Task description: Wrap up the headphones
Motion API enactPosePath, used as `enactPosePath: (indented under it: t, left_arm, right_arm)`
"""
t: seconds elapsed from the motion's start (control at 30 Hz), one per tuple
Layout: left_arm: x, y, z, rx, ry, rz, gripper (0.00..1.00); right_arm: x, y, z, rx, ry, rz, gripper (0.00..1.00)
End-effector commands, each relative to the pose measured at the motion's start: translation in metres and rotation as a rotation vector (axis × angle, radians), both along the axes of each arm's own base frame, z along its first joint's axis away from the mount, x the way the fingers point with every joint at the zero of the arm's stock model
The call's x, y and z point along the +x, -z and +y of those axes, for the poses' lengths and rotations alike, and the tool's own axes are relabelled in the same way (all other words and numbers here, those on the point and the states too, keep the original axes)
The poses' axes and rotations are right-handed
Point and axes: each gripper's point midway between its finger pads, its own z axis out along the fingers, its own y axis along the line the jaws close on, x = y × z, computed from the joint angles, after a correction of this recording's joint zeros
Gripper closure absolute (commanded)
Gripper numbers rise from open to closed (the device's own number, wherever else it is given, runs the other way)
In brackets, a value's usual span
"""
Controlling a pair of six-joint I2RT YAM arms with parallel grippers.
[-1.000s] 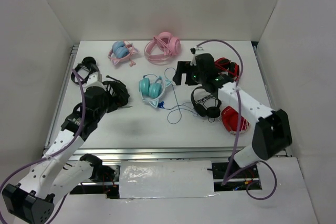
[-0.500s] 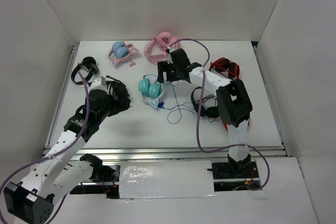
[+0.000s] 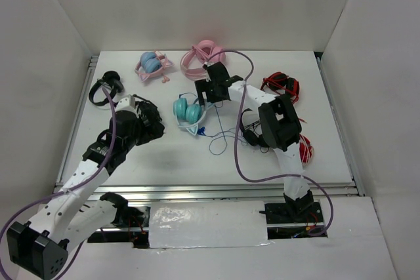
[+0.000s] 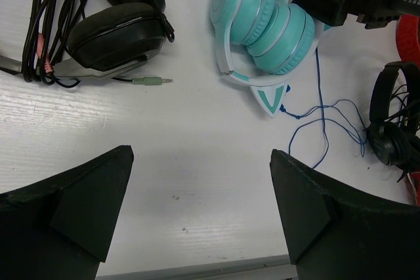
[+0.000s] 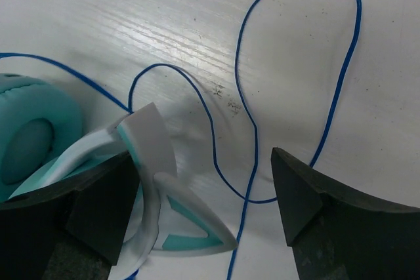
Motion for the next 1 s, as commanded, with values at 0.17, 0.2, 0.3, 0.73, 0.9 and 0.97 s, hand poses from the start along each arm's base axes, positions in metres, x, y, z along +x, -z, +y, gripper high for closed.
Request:
enactPosePath:
  t: [0.17, 0.2, 0.3, 0.73, 0.9, 0.97]
  left_arm:
    - [0.009, -0.014, -0.007, -0.003, 0.032, -0.057, 0.01]
    - [0.01, -0.015, -0.008, -0.007, 0.034, -0.059, 0.01]
    - [0.011, -0.013, -0.01, -0.016, 0.04, -0.055, 0.01]
    - [0.02, -0.001, -0.032, -0.063, 0.09, -0.01, 0.01]
    - [0.026, -0.005, -0.034, -0.093, 0.041, -0.029, 0.01]
    - [0.028, -0.006, -0.036, -0.103, 0.025, -0.03, 0.01]
  right_arm:
    - [-0.004, 0.004, 0.005, -0.027, -0.023, 0.042, 0.39]
    - [-0.006, 0.004, 0.006, -0.021, -0.029, 0.044, 0.45]
    - [-0.015, 0.002, 0.008, 0.007, -0.033, 0.058, 0.64]
    - [-0.056, -0.065, 0.009, 0.039, 0.013, -0.107, 1.0]
    - [-0.087, -0.101, 0.007, 0.202, 0.175, -0.11, 1.0]
    - [-0.105, -0.107, 0.013, 0.251, 0.191, -0.114, 1.0]
